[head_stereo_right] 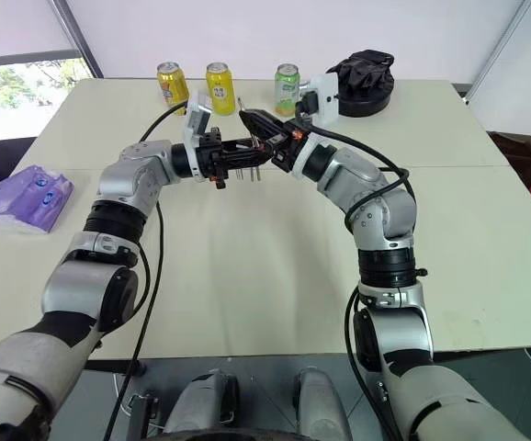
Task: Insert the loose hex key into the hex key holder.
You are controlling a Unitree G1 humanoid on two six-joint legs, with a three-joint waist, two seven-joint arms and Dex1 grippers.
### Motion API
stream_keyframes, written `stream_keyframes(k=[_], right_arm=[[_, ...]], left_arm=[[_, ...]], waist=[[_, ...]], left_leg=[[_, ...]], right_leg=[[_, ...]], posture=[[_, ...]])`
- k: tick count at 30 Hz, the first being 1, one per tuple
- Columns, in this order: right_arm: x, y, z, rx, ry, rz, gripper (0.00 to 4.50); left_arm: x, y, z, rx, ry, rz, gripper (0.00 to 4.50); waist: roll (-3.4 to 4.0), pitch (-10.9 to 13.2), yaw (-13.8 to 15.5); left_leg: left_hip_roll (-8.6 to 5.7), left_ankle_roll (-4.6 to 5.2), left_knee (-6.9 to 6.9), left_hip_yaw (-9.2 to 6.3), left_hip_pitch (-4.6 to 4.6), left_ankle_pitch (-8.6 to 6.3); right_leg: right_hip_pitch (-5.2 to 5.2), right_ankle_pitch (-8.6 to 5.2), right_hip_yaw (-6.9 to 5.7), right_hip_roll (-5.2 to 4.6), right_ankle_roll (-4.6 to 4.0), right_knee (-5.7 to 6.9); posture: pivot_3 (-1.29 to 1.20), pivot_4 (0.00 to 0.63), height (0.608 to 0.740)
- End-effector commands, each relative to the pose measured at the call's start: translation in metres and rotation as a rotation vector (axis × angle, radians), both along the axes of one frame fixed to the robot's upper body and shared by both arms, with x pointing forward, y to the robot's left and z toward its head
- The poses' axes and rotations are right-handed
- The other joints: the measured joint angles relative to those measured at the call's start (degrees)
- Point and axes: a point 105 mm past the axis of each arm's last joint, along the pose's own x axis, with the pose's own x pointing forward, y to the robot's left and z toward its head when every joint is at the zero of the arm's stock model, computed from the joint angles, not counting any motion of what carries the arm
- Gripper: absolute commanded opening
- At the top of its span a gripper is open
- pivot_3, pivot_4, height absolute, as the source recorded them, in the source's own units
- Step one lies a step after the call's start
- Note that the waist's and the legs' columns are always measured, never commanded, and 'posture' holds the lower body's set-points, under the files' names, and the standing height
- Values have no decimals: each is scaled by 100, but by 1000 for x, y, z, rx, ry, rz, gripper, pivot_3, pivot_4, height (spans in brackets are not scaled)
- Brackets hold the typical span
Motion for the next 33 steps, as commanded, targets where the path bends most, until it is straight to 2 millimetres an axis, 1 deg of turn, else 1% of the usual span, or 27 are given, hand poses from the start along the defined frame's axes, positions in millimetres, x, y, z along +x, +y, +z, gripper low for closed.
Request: stream_keyframes(k=[1,5,9,16,18,21,26,33], right_arm=[[-8,0,16,43,-50,24,29],[-9,-4,21,90,-60,6,29],[-8,-13,37,146,-101,-25,29],[-12,-30,66,213,-203,-113,29],[-14,-32,70,216,-225,-128,29],[-25,-30,81,248,-267,-137,29],[-37,-20,84,277,-267,-113,29],[-40,-13,74,282,-221,-80,29]], left_arm=[[-2,3,32,-60,-97,8,571],[-2,3,29,-54,-87,6,571],[-1,6,28,-71,-59,10,571],[-6,9,37,-126,-56,10,571],[-8,9,40,-131,-59,8,571],[-17,7,47,-146,-73,-14,571],[-24,3,53,-158,-75,-33,571],[-31,0,60,-167,-76,-64,571]], waist=[[0,0,0],[0,0,1],[0,0,1],[1,0,1],[1,0,0],[1,0,-2],[1,1,-4],[1,1,2]], left_leg=[[0,0,0,0,0,0],[0,-1,0,0,0,0],[0,-1,0,0,0,0],[0,-2,0,0,0,1],[0,-8,0,-1,0,4],[0,-7,0,0,0,4],[1,-10,0,-2,1,6],[0,-8,2,-2,2,5]], right_leg=[[0,0,0,0,0,0],[0,0,0,0,0,0],[0,0,0,0,0,0],[0,0,0,0,0,0],[0,0,0,-1,0,0],[0,0,1,-1,0,0],[0,0,1,0,0,20],[0,0,1,-1,0,23]], posture=[[0,150,739],[0,150,739],[0,150,739],[0,150,739],[0,150,739],[0,150,739],[0,150,739],[0,150,739]])
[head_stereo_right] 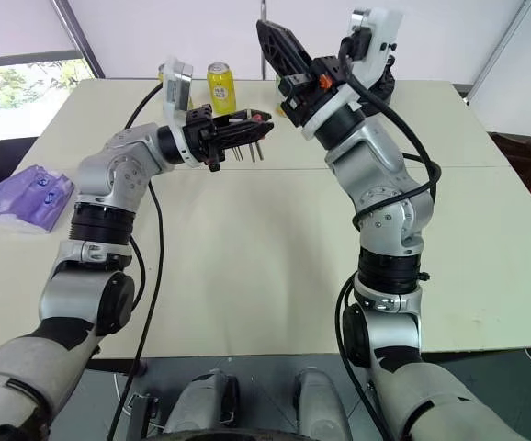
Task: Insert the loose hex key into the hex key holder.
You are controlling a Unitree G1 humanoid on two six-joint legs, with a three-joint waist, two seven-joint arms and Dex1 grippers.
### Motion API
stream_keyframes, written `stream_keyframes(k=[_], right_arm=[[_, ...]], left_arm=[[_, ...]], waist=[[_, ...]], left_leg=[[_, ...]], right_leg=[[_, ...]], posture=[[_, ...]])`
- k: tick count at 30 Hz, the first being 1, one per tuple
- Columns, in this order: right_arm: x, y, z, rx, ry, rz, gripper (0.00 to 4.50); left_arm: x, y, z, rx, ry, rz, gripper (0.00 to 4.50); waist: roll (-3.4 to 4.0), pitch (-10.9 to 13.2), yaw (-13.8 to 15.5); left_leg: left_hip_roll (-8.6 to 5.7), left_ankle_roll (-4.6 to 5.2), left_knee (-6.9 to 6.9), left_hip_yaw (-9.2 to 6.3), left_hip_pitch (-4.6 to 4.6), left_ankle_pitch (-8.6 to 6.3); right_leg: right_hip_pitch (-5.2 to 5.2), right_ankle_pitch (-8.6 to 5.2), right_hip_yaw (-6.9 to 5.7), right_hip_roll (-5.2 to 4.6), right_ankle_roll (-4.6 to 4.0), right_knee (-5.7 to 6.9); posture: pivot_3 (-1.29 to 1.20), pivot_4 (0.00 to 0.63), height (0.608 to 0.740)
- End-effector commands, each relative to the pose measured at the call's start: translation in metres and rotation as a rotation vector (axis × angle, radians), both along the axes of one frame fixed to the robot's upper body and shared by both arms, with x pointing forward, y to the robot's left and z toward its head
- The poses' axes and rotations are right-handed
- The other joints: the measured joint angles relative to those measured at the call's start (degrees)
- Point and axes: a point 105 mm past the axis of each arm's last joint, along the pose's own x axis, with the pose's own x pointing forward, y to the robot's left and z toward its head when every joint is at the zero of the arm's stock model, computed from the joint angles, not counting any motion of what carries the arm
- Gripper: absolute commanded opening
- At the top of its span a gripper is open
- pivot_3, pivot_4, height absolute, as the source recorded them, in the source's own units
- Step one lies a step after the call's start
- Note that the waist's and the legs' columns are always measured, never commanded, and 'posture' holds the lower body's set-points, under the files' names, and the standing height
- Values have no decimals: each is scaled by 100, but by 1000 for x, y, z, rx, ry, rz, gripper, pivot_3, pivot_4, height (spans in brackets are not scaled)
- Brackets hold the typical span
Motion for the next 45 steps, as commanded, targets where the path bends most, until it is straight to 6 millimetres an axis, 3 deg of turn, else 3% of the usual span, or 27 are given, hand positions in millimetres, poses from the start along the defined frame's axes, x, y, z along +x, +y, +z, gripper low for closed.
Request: stream_keyframes(k=[1,12,33,45], right_arm=[[-11,2,7,16,-37,28,29],[-5,-6,-8,-6,7,16,29],[-10,1,-14,-4,29,42,29],[-3,1,-26,-8,67,35,29]], left_arm=[[-9,0,17,-28,-52,-32,571],[-14,-2,21,-37,-46,-52,571],[-1,-8,17,-12,-65,-22,571],[-8,-9,18,-13,-69,-50,571]], waist=[[0,0,-1],[0,0,-3],[0,0,-1],[0,0,-1]], left_leg=[[0,0,0,0,0,0],[0,7,0,-1,0,-4],[0,7,0,-1,0,-4],[0,8,0,-1,0,-5]], right_leg=[[0,0,0,0,0,0],[0,0,0,0,0,0],[0,0,0,1,0,-1],[0,0,0,1,0,-1]], posture=[[0,150,739],[0,150,739],[0,150,739],[0,150,739]])
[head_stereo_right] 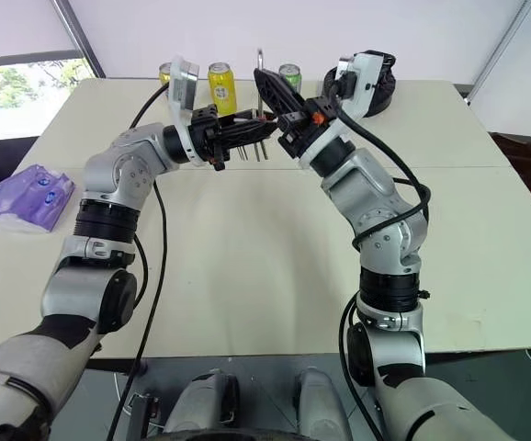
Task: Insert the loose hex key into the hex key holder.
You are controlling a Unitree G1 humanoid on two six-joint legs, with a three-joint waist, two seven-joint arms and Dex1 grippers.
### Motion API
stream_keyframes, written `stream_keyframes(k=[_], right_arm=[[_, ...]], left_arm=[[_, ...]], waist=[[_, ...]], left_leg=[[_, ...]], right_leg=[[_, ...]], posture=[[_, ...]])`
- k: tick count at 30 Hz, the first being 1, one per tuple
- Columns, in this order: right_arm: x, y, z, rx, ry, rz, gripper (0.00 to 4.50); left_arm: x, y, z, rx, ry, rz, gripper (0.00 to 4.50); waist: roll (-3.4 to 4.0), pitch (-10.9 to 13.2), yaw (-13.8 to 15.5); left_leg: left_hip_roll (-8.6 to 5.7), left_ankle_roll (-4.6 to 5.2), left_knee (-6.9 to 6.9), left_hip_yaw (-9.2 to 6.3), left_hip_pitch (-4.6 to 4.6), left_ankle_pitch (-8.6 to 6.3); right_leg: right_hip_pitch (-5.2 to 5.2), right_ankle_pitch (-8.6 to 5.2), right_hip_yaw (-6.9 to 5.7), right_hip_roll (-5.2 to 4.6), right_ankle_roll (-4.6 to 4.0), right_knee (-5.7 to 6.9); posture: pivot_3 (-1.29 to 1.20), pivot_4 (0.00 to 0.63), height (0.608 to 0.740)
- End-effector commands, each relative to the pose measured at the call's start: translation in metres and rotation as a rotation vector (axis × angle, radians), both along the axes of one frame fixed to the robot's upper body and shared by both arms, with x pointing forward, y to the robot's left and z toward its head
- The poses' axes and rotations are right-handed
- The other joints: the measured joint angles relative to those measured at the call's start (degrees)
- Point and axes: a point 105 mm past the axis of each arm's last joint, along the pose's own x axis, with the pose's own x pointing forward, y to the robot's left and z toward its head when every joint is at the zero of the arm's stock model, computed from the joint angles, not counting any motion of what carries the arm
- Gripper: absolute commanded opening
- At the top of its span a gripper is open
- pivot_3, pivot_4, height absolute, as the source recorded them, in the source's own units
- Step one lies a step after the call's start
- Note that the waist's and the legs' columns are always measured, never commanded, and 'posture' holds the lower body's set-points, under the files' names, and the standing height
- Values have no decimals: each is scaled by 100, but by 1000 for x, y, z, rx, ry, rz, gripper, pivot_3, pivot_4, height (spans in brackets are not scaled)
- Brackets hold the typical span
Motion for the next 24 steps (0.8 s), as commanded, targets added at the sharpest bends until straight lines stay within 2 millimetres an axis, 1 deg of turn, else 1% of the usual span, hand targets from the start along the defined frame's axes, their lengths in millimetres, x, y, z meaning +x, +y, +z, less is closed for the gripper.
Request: stream_keyframes(k=[1,7,15,20,24], right_arm=[[-2,-1,4,7,-30,2,29],[5,-8,-4,-2,-12,-23,29],[12,-18,-7,-12,-9,-57,29],[11,-18,-12,-36,-11,-52,29],[1,-11,-17,-90,-20,29,29]], left_arm=[[-11,-3,21,-15,-85,-32,571],[-14,0,20,-11,-82,-36,571],[-12,3,19,-17,-72,-19,571],[-11,3,26,-58,-50,-19,571],[-10,2,23,-38,-55,-15,571]], waist=[[0,0,-1],[0,0,-2],[0,0,2],[0,0,2],[0,0,3]], left_leg=[[0,0,0,0,0,0],[0,0,0,0,0,0],[0,0,0,-1,0,0],[0,0,0,0,0,0],[0,0,0,0,0,0]], right_leg=[[0,0,0,0,0,0],[0,0,0,0,0,0],[0,0,0,0,0,0],[0,0,0,0,0,0],[0,0,0,0,0,0]], posture=[[0,150,739],[0,150,739],[0,150,739],[0,150,739],[0,150,739]])
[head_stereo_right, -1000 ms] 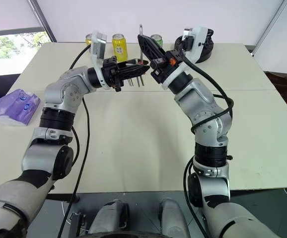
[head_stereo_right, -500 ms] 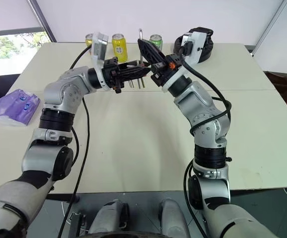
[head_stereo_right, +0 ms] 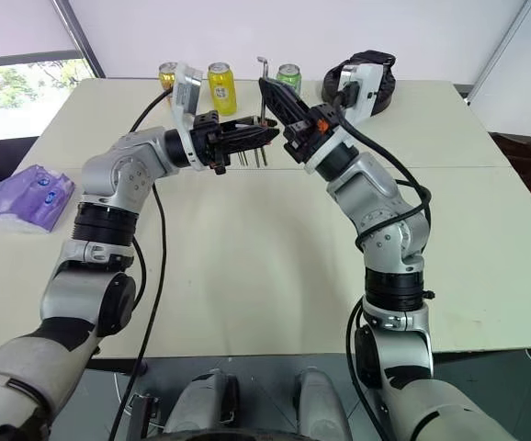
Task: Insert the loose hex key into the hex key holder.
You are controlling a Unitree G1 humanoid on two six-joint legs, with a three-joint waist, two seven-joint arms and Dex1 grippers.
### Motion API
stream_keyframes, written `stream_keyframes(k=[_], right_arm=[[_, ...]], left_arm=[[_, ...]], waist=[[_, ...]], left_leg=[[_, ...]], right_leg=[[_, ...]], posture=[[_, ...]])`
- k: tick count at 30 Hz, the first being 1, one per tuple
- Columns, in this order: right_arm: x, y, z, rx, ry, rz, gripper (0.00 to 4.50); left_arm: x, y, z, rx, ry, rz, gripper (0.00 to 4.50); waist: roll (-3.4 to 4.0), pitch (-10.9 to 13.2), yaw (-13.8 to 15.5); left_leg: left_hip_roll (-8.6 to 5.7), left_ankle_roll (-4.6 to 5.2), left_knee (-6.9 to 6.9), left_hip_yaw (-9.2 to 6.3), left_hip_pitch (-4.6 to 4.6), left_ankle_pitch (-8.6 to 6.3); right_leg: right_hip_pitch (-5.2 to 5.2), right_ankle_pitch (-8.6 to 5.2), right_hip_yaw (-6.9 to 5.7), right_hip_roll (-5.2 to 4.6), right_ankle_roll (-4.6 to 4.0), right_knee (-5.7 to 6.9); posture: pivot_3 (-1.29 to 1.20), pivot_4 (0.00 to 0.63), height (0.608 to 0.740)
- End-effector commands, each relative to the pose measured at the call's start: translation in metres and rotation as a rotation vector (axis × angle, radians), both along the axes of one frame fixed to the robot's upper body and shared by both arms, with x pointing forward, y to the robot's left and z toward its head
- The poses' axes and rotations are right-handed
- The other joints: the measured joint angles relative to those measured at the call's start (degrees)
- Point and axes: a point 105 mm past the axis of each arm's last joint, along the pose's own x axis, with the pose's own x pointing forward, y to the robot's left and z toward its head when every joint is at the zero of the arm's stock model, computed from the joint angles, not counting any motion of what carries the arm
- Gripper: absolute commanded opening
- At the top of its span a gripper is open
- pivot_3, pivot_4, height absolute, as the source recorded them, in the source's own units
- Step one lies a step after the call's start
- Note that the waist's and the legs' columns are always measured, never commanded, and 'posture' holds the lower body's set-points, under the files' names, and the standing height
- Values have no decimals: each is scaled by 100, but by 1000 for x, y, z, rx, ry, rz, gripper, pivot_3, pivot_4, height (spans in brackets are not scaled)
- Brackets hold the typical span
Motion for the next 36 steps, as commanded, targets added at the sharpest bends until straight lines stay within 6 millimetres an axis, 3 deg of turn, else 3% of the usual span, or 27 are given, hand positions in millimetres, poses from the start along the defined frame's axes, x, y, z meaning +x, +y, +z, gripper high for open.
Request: stream_keyframes(k=[1,9,18,36], right_arm=[[-7,2,-9,-56,11,59,29],[-15,17,-20,-106,42,163,29],[1,23,-21,-135,71,162,29],[5,-3,-19,-101,73,69,29]], left_arm=[[-8,2,27,-53,-102,-27,571],[-9,1,22,-28,-108,-31,571],[-10,0,15,14,-145,-25,571],[-4,5,17,-20,-128,19,571]], waist=[[0,0,2],[0,0,-2],[0,0,1],[0,0,6]], left_leg=[[0,0,0,0,0,0],[0,0,0,0,1,0],[0,0,0,1,0,0],[0,0,0,1,-1,0]], right_leg=[[0,0,0,0,0,0],[0,0,0,1,0,-17],[0,0,0,1,0,-17],[0,0,0,0,0,-18]], posture=[[0,150,739],[0,150,739],[0,150,739],[0,150,739]])
